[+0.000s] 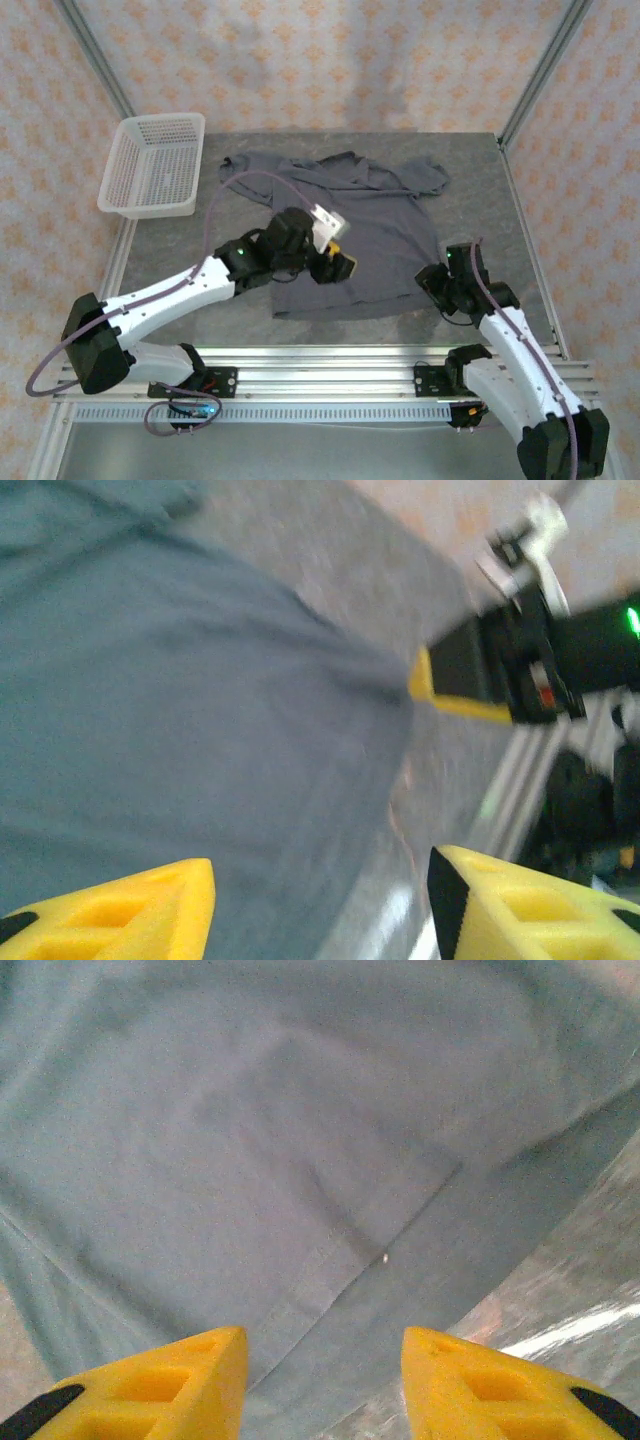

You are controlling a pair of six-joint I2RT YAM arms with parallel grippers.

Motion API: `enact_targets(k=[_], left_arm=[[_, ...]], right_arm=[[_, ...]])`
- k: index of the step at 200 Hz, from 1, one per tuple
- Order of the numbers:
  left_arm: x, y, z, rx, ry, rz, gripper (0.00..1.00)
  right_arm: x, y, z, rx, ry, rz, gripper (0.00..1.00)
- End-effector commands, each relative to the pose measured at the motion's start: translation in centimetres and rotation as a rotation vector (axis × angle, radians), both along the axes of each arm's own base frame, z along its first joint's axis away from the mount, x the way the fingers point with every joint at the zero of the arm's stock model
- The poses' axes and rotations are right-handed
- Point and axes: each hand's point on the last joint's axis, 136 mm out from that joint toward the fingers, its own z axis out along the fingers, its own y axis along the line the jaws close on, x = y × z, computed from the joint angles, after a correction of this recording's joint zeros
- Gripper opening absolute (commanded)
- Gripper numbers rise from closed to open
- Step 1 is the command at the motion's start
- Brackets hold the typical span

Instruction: Fold the inside-out t-shirt

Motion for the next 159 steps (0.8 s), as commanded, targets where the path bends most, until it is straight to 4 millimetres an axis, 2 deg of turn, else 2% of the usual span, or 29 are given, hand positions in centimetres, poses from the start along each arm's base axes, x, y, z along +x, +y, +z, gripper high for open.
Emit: enact_targets(k=[1,52,68,123,159], left_arm=[[-1.1,0.1,-0.4,0.024,-0.029,-0.016,0.64],[-0.8,-0.5,-1.8,0.035,-0.033,0.003,0.66],[-0.7,-0.4,-1.9,0.062,-0.037,0.001,0.66],[-0.4,0.8,-2.3,0.074,-0.067,0.046,0.66],[-0.4,0.8,-2.3,0.051,-0.061,0.060,0.66]], right_arm=[[-0.1,2.6,-2.0,0.174,0.085,-0.030,0.43],[1.6,3.3,-3.3,0.130,0.115,-0.010,0.43],[2.4,3.7,-3.3,0.134,0.106,-0.009,0.43],[3.2,3.8,-4.0,0.135,0.102,-0.025,0.41],[3.6,3.6,-4.2,0.121,0.097,-0.033,0.32]])
